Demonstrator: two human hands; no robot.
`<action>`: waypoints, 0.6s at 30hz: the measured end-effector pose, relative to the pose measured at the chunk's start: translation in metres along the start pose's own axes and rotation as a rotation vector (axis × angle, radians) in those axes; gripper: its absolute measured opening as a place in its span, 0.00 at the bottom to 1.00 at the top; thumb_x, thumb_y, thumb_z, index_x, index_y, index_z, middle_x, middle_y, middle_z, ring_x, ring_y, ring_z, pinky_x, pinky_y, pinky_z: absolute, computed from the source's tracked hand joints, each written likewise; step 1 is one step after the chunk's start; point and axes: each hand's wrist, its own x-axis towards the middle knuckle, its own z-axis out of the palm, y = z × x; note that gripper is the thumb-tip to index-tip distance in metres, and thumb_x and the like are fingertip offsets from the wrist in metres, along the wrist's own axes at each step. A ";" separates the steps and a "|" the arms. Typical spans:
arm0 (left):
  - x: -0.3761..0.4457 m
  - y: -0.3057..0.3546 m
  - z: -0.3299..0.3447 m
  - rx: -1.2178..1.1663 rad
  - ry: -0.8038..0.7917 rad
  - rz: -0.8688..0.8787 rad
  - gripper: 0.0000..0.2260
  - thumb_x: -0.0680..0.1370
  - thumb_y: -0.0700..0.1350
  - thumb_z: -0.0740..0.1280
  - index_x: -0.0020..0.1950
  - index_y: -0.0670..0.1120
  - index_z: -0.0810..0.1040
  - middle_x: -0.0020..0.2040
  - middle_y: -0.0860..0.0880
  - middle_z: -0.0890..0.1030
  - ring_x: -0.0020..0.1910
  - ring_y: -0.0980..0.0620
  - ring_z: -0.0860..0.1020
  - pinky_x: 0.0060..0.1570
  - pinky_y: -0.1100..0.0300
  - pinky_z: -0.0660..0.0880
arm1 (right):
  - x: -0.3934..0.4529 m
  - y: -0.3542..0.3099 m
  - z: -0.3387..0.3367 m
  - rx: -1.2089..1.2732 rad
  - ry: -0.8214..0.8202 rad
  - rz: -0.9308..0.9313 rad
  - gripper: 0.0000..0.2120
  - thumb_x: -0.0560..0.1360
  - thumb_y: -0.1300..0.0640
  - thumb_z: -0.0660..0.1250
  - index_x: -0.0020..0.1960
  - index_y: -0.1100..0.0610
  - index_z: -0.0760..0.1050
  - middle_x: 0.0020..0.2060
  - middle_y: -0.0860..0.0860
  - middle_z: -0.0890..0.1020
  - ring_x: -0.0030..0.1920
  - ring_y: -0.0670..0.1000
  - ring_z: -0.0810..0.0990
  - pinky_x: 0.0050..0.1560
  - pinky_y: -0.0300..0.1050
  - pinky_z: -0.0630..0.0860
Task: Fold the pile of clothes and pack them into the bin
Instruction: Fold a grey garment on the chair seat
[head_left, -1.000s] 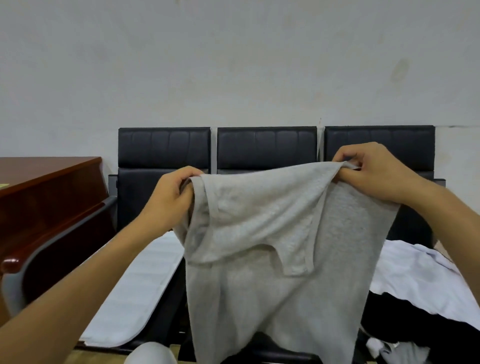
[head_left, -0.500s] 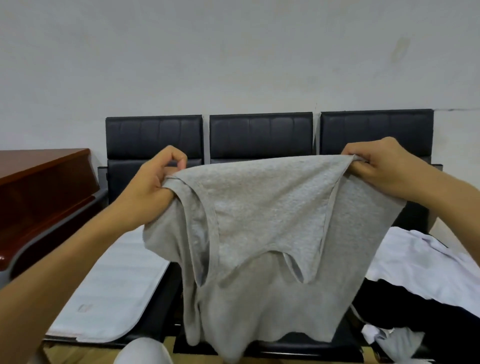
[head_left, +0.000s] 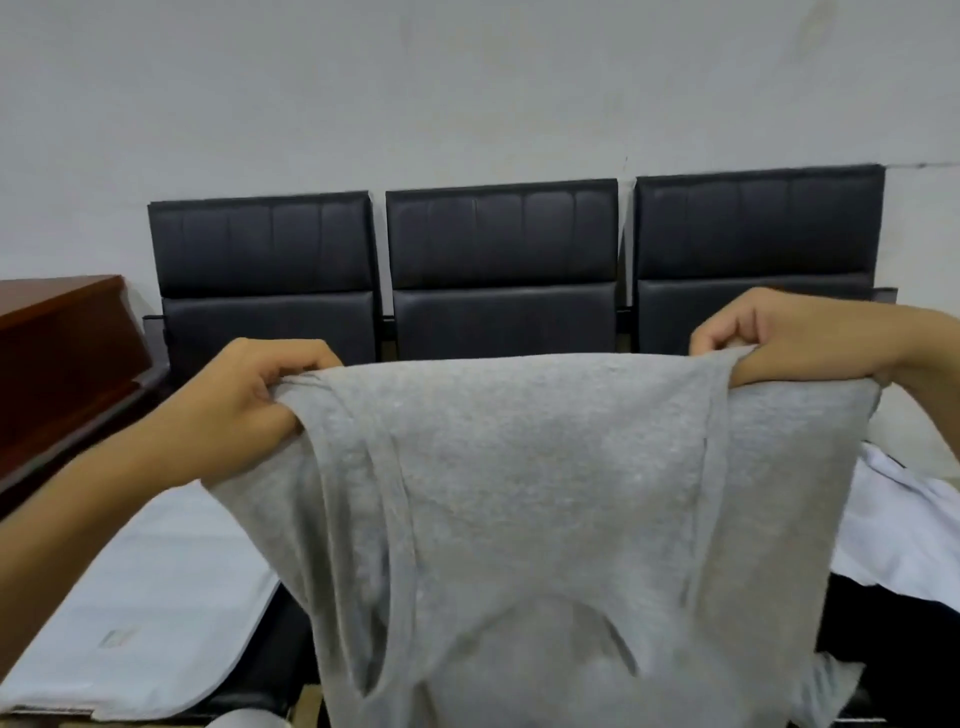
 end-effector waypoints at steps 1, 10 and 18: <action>0.006 -0.017 0.011 -0.015 -0.032 -0.068 0.14 0.76 0.33 0.68 0.43 0.53 0.81 0.43 0.59 0.83 0.45 0.58 0.81 0.42 0.63 0.74 | 0.013 0.014 0.003 0.019 -0.036 0.039 0.06 0.70 0.55 0.71 0.39 0.57 0.84 0.40 0.56 0.85 0.40 0.51 0.84 0.42 0.40 0.79; 0.053 -0.231 0.176 0.330 -0.538 -0.289 0.16 0.76 0.38 0.62 0.44 0.62 0.73 0.44 0.53 0.81 0.44 0.49 0.78 0.48 0.48 0.77 | 0.189 0.228 0.109 -0.303 -0.042 0.288 0.09 0.76 0.58 0.69 0.37 0.51 0.81 0.38 0.46 0.84 0.41 0.46 0.81 0.47 0.46 0.78; 0.073 -0.337 0.296 0.405 -0.413 -0.548 0.14 0.79 0.36 0.57 0.57 0.51 0.76 0.52 0.46 0.79 0.51 0.42 0.77 0.43 0.50 0.73 | 0.265 0.336 0.172 -0.536 0.057 0.402 0.10 0.80 0.57 0.60 0.48 0.45 0.78 0.48 0.51 0.81 0.47 0.55 0.79 0.46 0.51 0.77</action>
